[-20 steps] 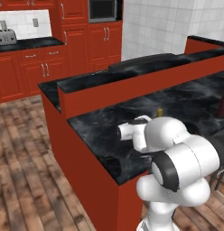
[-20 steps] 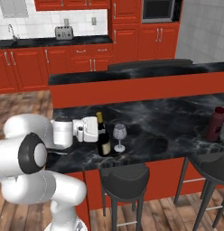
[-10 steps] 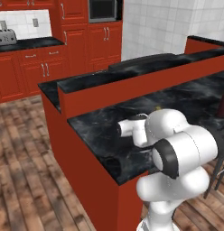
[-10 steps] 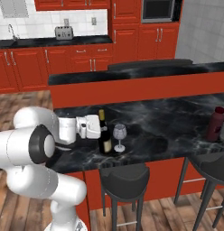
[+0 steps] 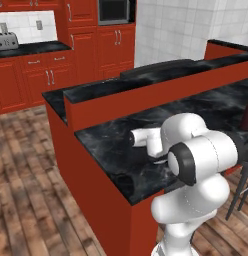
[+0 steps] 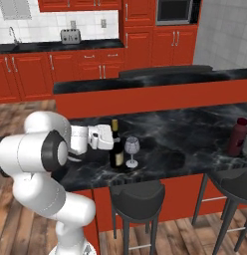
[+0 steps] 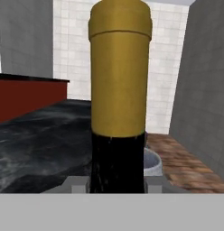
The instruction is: There is a wine glass and glass cup on the dining counter. Place the wine bottle next to the wine glass and the juice bottle next to the glass cup.
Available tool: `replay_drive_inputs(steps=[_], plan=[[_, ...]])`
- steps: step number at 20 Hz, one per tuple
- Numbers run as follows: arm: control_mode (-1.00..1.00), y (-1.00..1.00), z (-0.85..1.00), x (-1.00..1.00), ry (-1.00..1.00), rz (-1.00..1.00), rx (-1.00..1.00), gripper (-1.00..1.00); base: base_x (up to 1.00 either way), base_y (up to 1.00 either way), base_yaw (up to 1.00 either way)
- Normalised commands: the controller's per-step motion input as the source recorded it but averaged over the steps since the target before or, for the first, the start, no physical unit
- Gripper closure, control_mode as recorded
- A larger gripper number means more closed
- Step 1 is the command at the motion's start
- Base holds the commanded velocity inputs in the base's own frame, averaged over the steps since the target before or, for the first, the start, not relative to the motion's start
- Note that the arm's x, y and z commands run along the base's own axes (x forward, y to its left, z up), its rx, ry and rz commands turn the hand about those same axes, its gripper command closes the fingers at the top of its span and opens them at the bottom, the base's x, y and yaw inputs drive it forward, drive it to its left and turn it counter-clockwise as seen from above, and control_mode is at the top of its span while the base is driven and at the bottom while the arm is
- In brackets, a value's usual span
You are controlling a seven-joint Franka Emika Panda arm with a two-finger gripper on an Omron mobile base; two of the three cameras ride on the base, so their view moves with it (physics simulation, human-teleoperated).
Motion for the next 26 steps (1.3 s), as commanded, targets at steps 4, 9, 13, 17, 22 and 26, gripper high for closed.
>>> replay_drive_inputs(steps=[4,9,13,17,22,26], plan=[[-1.00,0.03,-0.35,0.03,-0.02,0.00,0.07,1.00,0.00,0.00,0.00],[-1.00,0.00,-0.32,0.05,-0.08,0.00,0.03,1.00,0.00,0.00,0.00],[-1.00,0.10,-0.36,0.00,-0.10,0.00,0.01,1.00,0.00,0.00,0.00],[-1.00,0.09,-0.37,-0.01,-0.09,0.00,0.00,1.00,0.00,0.00,0.00],[-1.00,0.06,-0.39,-0.09,-0.07,0.00,0.00,1.00,0.00,0.00,0.00],[-1.00,0.03,-0.39,-0.10,-0.06,0.00,0.01,-1.00,0.00,0.00,0.00]])
